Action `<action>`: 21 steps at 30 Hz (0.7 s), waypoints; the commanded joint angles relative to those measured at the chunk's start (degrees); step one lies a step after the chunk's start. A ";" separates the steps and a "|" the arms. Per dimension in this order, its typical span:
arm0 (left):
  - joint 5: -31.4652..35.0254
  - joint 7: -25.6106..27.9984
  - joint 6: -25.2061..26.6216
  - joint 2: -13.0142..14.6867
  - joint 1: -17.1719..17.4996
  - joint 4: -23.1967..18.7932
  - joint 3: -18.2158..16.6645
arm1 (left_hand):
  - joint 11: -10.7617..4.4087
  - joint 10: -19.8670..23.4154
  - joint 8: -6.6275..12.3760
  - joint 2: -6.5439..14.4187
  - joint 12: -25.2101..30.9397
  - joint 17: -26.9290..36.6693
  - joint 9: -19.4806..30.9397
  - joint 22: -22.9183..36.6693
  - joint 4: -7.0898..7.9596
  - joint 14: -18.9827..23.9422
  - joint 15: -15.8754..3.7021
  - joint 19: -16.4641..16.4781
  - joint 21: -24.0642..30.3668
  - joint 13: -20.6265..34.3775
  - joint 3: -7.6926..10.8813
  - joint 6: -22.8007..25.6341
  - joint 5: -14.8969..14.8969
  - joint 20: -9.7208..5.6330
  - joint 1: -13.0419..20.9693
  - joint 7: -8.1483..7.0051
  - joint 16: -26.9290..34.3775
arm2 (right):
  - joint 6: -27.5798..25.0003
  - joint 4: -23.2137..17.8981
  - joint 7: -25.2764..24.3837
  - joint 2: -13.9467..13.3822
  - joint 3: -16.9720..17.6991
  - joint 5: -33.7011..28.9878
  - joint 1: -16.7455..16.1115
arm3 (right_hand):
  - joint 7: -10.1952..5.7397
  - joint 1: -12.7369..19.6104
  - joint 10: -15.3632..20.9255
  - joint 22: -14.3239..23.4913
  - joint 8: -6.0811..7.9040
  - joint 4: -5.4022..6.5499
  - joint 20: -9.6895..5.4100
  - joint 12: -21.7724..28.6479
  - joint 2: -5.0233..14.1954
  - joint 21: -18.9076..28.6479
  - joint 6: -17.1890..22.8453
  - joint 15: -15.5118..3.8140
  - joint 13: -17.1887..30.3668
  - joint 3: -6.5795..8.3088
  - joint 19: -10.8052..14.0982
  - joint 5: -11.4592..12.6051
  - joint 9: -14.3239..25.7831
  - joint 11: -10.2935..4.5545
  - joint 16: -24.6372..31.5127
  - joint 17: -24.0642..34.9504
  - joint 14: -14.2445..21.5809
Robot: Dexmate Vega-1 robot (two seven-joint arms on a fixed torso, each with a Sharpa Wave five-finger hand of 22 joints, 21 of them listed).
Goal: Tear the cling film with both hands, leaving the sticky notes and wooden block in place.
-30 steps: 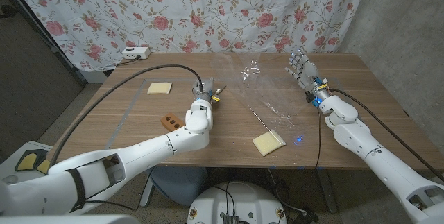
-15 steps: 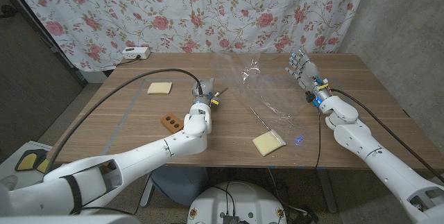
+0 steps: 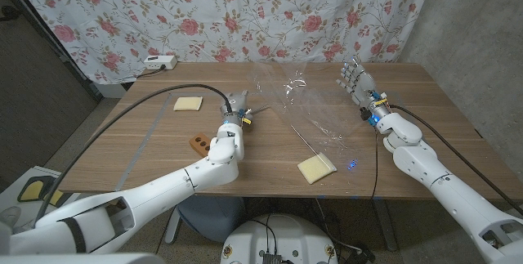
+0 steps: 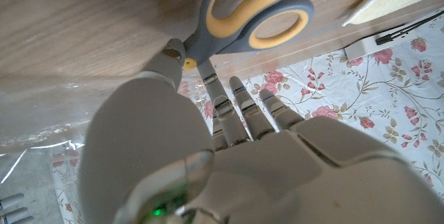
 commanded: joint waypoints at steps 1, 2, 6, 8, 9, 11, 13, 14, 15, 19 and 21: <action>-4.45 6.45 -5.77 1.33 5.03 -4.41 -6.68 | -2.13 2.77 0.31 0.52 3.86 0.22 0.16 0.15 0.11 0.49 -0.43 0.57 0.20 4.22 -0.45 0.62 0.07 0.07 0.19 0.21 0.23 | 0.11 1.11 0.53 0.55 -0.21 0.20 0.55 | -0.35 0.08 -0.10 0.19 0.09 -0.30 0.08 0.08 0.46 0.24 -0.06 -0.12 0.13 0.26 0.02 -0.25 0.20 0.29 0.23 -0.04 -2.18; -4.95 7.00 -6.61 1.41 5.45 -4.68 -7.24 | -2.13 2.77 0.34 0.52 3.88 0.23 0.16 0.15 0.13 0.54 -0.45 0.59 0.20 4.21 -0.51 0.75 0.06 0.06 0.22 0.22 0.25 | 0.13 1.17 0.58 0.58 -0.22 0.21 0.57 | -0.34 0.08 -0.09 0.19 0.08 -0.30 0.09 0.09 0.47 0.24 -0.09 -0.16 0.13 0.26 0.03 -0.25 0.20 0.26 0.22 -0.04 -2.20; -6.20 9.47 -10.09 1.59 6.90 -5.38 -8.85 | -2.14 2.80 0.33 0.56 3.93 0.30 0.17 0.16 0.19 0.57 -0.56 0.67 0.21 4.11 -0.82 0.93 0.01 0.06 0.39 0.18 0.24 | 0.37 1.36 0.82 0.70 -0.19 0.30 0.62 | -0.36 0.10 -0.11 0.18 0.10 -0.32 0.10 0.08 0.52 0.23 -0.04 -0.02 0.12 0.28 0.00 -0.24 0.20 0.22 0.21 -0.05 -2.21; -7.26 10.27 -12.44 1.85 7.55 -5.77 -9.78 | -2.16 2.75 0.30 0.61 3.91 0.32 0.17 0.16 0.22 0.55 -0.54 0.75 0.23 4.05 -0.93 0.94 0.00 0.12 0.47 0.29 0.23 | 0.44 1.56 1.24 0.88 -0.09 0.77 0.61 | -0.34 0.10 -0.14 0.18 0.09 -0.32 0.10 0.07 0.52 0.23 -0.06 -0.02 0.12 0.29 0.00 -0.24 0.20 0.29 0.21 -0.05 -2.24; -7.26 10.28 -12.60 1.84 7.61 -5.75 -9.86 | -2.16 2.75 0.29 0.62 3.93 0.33 0.17 0.16 0.22 0.57 -0.60 0.78 0.23 4.04 -0.97 0.95 -0.01 0.10 0.50 0.35 0.24 | 0.44 1.57 1.29 0.89 -0.08 0.80 0.62 | -0.35 0.09 -0.12 0.18 0.09 -0.32 0.10 0.08 0.53 0.23 -0.06 -0.03 0.12 0.28 0.01 -0.24 0.20 0.29 0.21 -0.05 -2.23; -8.67 10.63 -14.59 1.84 8.11 -5.73 -10.91 | -2.16 2.74 0.24 0.64 3.93 0.36 0.17 0.16 0.25 0.63 -0.66 0.78 0.22 3.98 -1.11 0.91 -0.03 0.06 0.56 0.37 0.26 | 0.58 1.61 1.51 1.01 -0.11 0.90 0.56 | -0.33 0.10 -0.11 0.18 0.10 -0.32 0.09 0.08 0.54 0.23 -0.04 -0.05 0.12 0.29 0.01 -0.24 0.20 0.26 0.21 -0.05 -2.23; -9.60 11.01 -15.96 1.83 8.54 -5.75 -11.70 | -2.15 2.77 0.23 0.62 3.94 0.37 0.17 0.16 0.28 0.64 -0.67 0.78 0.21 3.92 -1.23 0.93 -0.05 0.04 0.57 0.41 0.25 | 0.62 1.57 1.71 1.03 -0.14 1.00 0.47 | -0.33 0.11 -0.06 0.18 0.10 -0.33 0.08 0.10 0.57 0.24 -0.03 -0.11 0.12 0.31 0.04 -0.23 0.20 0.19 0.24 -0.05 -2.16; -9.86 11.20 -16.87 1.99 8.67 -5.70 -11.92 | -2.14 2.78 0.22 0.63 3.94 0.38 0.17 0.16 0.29 0.69 -0.73 0.78 0.21 3.89 -1.28 0.95 -0.06 0.00 0.60 0.44 0.27 | 0.60 1.48 1.63 1.05 -0.12 1.03 0.38 | -0.37 0.12 -0.07 0.18 0.10 -0.33 0.08 0.10 0.58 0.24 -0.04 -0.08 0.12 0.31 0.05 -0.23 0.20 0.20 0.24 -0.05 -2.17; -10.18 11.49 -17.44 1.94 8.88 -5.71 -12.25 | -2.14 2.80 0.20 0.64 3.95 0.39 0.17 0.16 0.30 0.68 -0.79 0.79 0.20 3.86 -1.34 0.94 -0.07 0.01 0.62 0.48 0.26 | 0.62 1.50 1.76 1.04 -0.13 1.07 0.35 | -0.34 0.12 -0.08 0.18 0.10 -0.33 0.09 0.09 0.59 0.24 -0.03 -0.08 0.12 0.32 0.04 -0.23 0.20 0.20 0.24 -0.05 -2.15; -11.45 12.21 -19.50 1.79 9.62 -6.05 -13.44 | -2.14 2.82 0.19 0.68 3.96 0.43 0.18 0.16 0.35 0.71 -0.87 0.80 0.19 3.71 -1.60 1.06 -0.11 -0.07 0.73 0.51 0.26 | 0.72 1.25 1.62 1.01 0.02 1.17 0.05 | -0.38 0.13 -0.07 0.18 0.11 -0.34 0.07 0.10 0.61 0.24 -0.02 -0.04 0.12 0.33 0.05 -0.22 0.20 0.26 0.25 -0.05 -2.13; -11.75 12.53 -20.42 1.81 9.89 -6.25 -13.81 | -2.14 2.84 0.21 0.68 3.99 0.44 0.18 0.16 0.36 0.70 -0.96 0.81 0.18 3.69 -1.71 1.16 -0.12 -0.19 0.78 0.42 0.24 | 0.74 0.96 1.56 0.86 0.09 1.13 -0.12 | -0.36 0.13 -0.08 0.18 0.11 -0.34 0.04 0.09 0.63 0.24 -0.01 -0.04 0.12 0.33 0.05 -0.22 0.20 0.30 0.24 -0.05 -2.16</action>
